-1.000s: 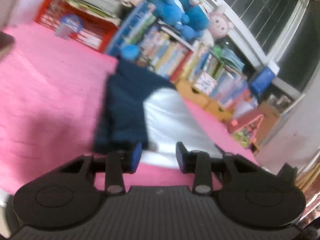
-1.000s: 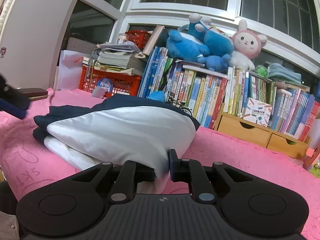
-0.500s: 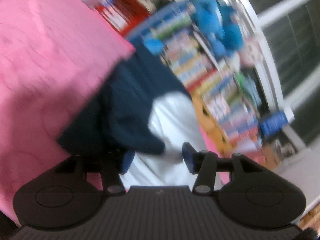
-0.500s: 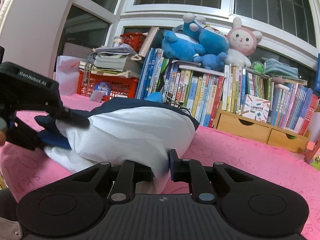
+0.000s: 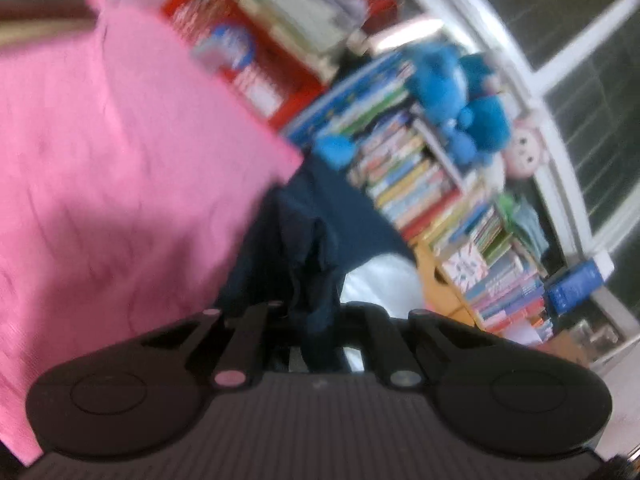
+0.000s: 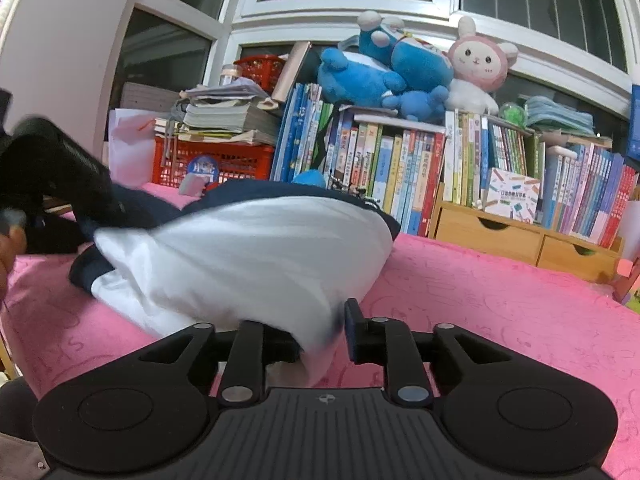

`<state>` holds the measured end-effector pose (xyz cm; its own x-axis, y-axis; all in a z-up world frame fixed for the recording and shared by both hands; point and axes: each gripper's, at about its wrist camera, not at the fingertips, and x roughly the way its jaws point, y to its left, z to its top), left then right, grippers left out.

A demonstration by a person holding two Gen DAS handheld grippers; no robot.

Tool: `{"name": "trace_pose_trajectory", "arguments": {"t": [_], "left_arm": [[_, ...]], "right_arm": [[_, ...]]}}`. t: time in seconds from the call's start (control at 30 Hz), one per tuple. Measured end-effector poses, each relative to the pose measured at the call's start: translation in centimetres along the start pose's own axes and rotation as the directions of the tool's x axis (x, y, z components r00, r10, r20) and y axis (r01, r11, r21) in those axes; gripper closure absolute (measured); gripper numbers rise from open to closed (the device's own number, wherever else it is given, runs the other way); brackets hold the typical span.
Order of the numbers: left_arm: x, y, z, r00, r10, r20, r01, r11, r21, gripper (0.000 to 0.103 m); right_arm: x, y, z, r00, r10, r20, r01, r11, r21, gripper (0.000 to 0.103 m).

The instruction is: Fold clothes

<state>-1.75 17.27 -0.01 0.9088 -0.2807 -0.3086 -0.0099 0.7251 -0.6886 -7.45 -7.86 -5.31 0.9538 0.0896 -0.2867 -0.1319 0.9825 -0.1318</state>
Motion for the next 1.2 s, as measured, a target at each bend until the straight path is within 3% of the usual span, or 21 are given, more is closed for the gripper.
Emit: {"name": "trace_pose_trajectory", "arguments": {"t": [0.1,0.33,0.5,0.6,0.73,0.9,1.03,1.17,1.2], "left_arm": [[-1.1,-0.4,-0.1,0.998,0.046,0.048,-0.051,0.993,0.109,0.096],[-0.5,0.0,-1.4,0.995,0.099,0.022,-0.101,0.967,0.232,0.093],[-0.5,-0.1,-1.9,0.997,0.069,-0.018,-0.062,0.96,0.274,0.09],[-0.9,-0.5,-3.0,0.998,0.035,-0.058,-0.013,0.941,0.339,0.087],[-1.9,-0.5,-3.7,0.997,0.026,-0.074,0.008,0.907,0.422,0.082],[-4.4,1.2,-2.5,0.996,0.069,-0.054,-0.037,0.889,0.457,0.072],[-5.2,-0.7,-0.1,0.989,0.139,0.057,-0.146,0.806,0.574,0.077],[-5.7,-3.0,2.4,0.964,0.19,0.186,-0.266,0.692,0.671,0.077],[-5.2,-4.1,2.7,0.966,0.169,0.197,-0.259,0.66,0.705,0.077]], "right_arm": [[0.4,0.4,-0.6,0.999,0.029,-0.035,-0.028,0.999,0.019,0.071],[0.9,0.5,-0.5,0.999,-0.023,-0.034,0.024,0.999,0.039,0.08],[-0.1,-0.2,-0.4,0.996,-0.085,0.019,0.085,0.996,-0.004,0.085],[-0.7,-1.5,-0.2,0.993,-0.118,0.026,0.118,0.993,-0.027,0.085],[-0.6,-3.3,-1.2,0.996,-0.088,-0.032,0.086,0.995,-0.045,0.081],[-0.3,-3.8,-1.7,0.998,-0.017,-0.058,0.015,0.999,-0.043,0.079],[-0.5,-3.5,-1.9,0.999,0.026,-0.047,-0.029,0.997,-0.069,0.079],[-0.5,-3.5,-2.0,0.998,0.041,-0.047,-0.044,0.997,-0.068,0.079],[-0.4,-3.5,-2.0,0.998,0.044,-0.047,-0.047,0.997,-0.067,0.079]]}}
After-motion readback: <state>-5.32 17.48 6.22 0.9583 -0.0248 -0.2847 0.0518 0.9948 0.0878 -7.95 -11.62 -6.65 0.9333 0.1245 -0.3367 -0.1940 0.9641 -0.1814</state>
